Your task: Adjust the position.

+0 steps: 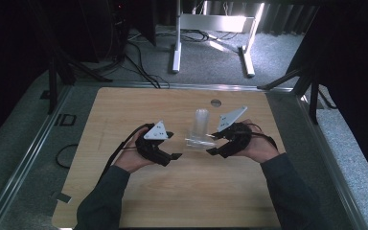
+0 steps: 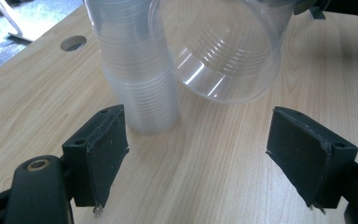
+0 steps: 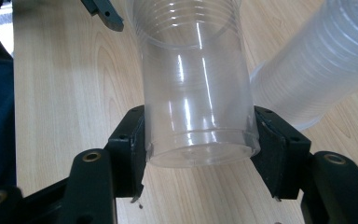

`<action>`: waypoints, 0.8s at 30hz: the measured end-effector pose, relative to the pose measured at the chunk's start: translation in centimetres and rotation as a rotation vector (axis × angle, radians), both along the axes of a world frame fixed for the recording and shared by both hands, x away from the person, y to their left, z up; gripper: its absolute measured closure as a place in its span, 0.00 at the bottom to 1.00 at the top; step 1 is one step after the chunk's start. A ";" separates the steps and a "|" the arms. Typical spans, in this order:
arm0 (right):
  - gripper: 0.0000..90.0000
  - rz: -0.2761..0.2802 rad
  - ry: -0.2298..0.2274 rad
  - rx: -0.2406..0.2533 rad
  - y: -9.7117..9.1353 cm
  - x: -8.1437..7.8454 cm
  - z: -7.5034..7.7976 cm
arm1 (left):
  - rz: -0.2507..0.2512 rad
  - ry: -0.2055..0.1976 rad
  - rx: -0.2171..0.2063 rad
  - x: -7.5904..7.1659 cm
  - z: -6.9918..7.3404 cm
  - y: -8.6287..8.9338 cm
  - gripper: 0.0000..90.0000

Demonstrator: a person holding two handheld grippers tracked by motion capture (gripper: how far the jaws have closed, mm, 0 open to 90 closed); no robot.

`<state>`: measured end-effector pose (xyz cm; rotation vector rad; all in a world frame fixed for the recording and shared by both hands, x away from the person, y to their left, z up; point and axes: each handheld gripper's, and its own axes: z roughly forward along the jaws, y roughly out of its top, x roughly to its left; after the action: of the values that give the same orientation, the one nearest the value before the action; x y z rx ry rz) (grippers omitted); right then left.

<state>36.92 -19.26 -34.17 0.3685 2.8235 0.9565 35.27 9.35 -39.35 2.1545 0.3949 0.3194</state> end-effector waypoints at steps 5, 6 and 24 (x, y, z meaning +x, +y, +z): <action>0.46 -0.001 -0.007 0.030 -0.2 0.0 0.2 | 0.002 0.008 -0.023 0.0 0.0 0.3 0.23; 0.46 -0.002 -0.006 0.037 -0.3 0.0 0.2 | 0.000 0.009 -0.025 0.0 0.0 0.4 0.23; 0.46 -0.001 -0.026 0.136 -0.6 -0.1 0.6 | -0.011 0.041 -0.098 0.2 -0.1 0.3 0.24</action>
<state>36.84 -19.89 -33.62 0.3698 2.7420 1.1482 35.48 9.68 -39.45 2.0690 0.4135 0.2445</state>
